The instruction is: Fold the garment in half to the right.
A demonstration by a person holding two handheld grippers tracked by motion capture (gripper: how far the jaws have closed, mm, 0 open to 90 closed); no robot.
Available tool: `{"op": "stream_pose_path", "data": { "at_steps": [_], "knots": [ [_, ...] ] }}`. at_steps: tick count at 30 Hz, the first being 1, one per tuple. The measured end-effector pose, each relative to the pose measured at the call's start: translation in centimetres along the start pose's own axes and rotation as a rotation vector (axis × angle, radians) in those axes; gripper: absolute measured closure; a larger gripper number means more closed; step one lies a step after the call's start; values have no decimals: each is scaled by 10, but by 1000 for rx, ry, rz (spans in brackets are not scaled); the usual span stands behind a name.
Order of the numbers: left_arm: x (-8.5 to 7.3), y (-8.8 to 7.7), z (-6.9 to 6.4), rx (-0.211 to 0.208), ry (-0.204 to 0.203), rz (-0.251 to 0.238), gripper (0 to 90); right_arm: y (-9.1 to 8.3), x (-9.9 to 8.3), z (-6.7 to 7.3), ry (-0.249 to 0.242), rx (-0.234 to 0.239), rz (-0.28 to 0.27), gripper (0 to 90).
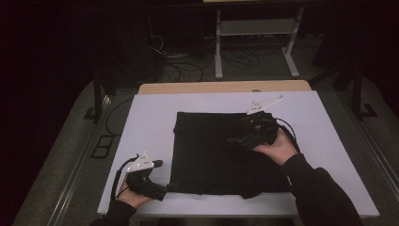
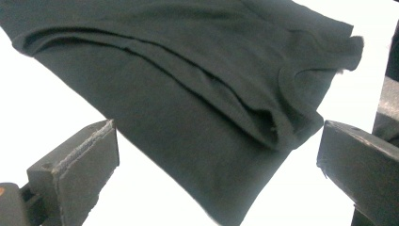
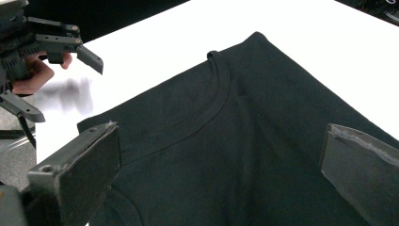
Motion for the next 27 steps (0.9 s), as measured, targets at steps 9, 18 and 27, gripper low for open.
{"op": "stream_pose_path", "data": {
  "at_steps": [9,18,27],
  "knots": [
    [-13,-8,7,16,-5,40,0,15,22,-2,-21,-1,2,0],
    [-20,-9,6,-1,-9,63,0,35,38,-10,-23,-8,11,0],
    [-24,-4,0,-35,9,94,0,57,60,-18,-25,-22,33,0]
  ]
}}
Point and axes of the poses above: each handheld gripper's, and its own axes: y roughly forward along the jaws, x roughly out of its top, z roughly to its left, the point moved 10 cm from there along y, roughly forward along the jaws, and after that the axes turned 1 degree about x, right-handed, at the moved point
